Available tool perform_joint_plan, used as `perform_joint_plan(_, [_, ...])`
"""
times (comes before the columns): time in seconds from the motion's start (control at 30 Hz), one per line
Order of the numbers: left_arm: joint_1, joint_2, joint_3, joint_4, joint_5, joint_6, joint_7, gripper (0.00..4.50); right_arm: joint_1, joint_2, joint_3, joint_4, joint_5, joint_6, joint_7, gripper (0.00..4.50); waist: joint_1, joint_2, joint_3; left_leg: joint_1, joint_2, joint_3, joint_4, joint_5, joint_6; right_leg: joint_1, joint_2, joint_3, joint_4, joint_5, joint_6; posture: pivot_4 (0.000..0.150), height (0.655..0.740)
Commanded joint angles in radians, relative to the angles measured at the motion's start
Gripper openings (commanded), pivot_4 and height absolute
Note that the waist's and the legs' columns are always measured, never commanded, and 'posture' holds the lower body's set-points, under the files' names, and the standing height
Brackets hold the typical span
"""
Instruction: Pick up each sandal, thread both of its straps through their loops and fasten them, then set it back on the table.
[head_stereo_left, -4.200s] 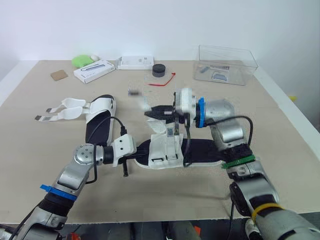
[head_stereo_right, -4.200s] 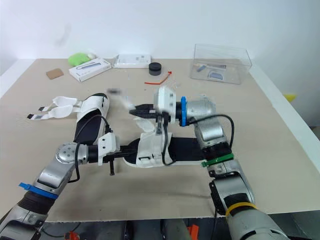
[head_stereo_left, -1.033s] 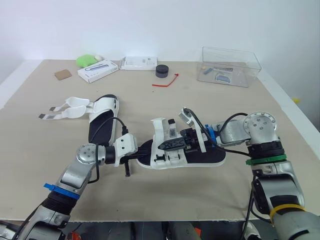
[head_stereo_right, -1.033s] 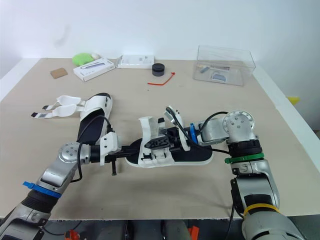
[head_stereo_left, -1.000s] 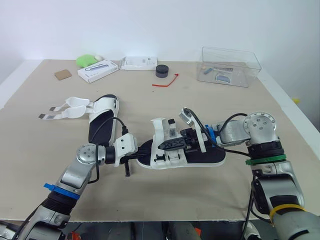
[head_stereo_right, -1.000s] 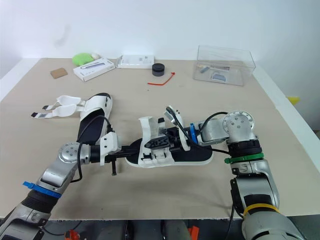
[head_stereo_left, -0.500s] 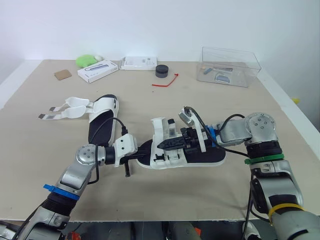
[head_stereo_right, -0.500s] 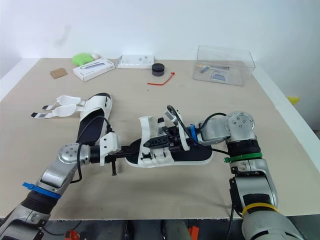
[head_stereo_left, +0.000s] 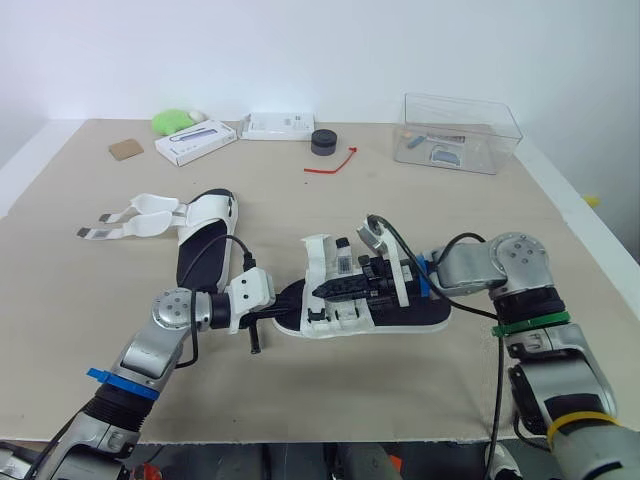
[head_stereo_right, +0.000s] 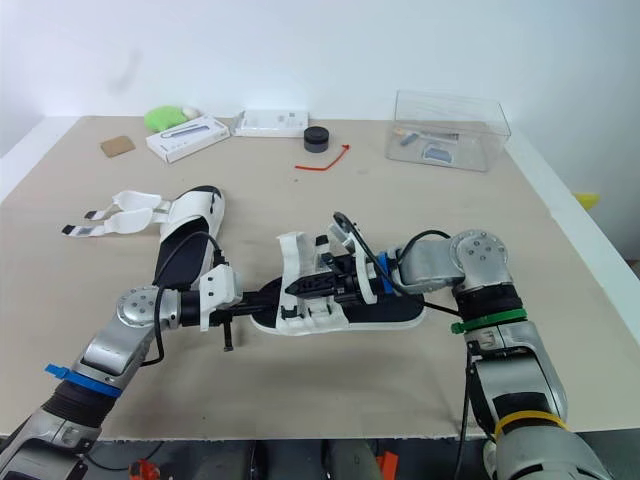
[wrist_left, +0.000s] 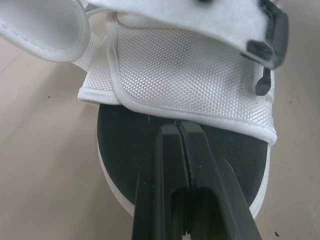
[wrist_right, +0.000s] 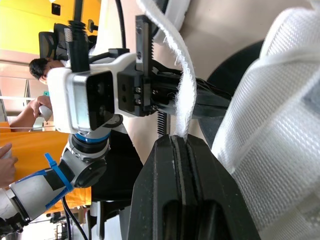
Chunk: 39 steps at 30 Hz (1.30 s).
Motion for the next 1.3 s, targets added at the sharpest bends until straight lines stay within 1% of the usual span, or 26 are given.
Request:
perform_joint_plan(0.03, [0.017,0.004,-0.025,0.016,0.025,0.012,-0.004,0.0,-0.015,-0.017,0.005,-0.036,0.042,-0.022,0.001,0.05,0.0,0.0,0.0,0.0,0.0,0.0,0.0,0.0,0.0,0.0,0.0,0.0,0.0,-0.001,0.003,0.15,0.74])
perform_joint_plan(0.73, [0.017,0.007,-0.023,0.014,0.025,0.014,-0.004,0.0,-0.032,-0.023,0.011,-0.008,0.042,-0.06,-0.003,0.05,0.0,0.0,0.0,0.0,0.0,0.0,0.0,0.0,0.0,0.0,0.0,0.0,0.0,-0.001,0.002,0.15,0.74])
perform_joint_plan(1.3, [0.025,0.009,-0.031,0.007,0.028,0.013,-0.008,0.0,0.029,-0.033,0.018,-0.054,0.042,-0.023,0.033,0.05,0.0,0.0,0.0,0.0,0.0,0.0,0.0,0.0,0.0,0.0,0.0,0.0,0.0,-0.001,0.002,0.15,0.74])
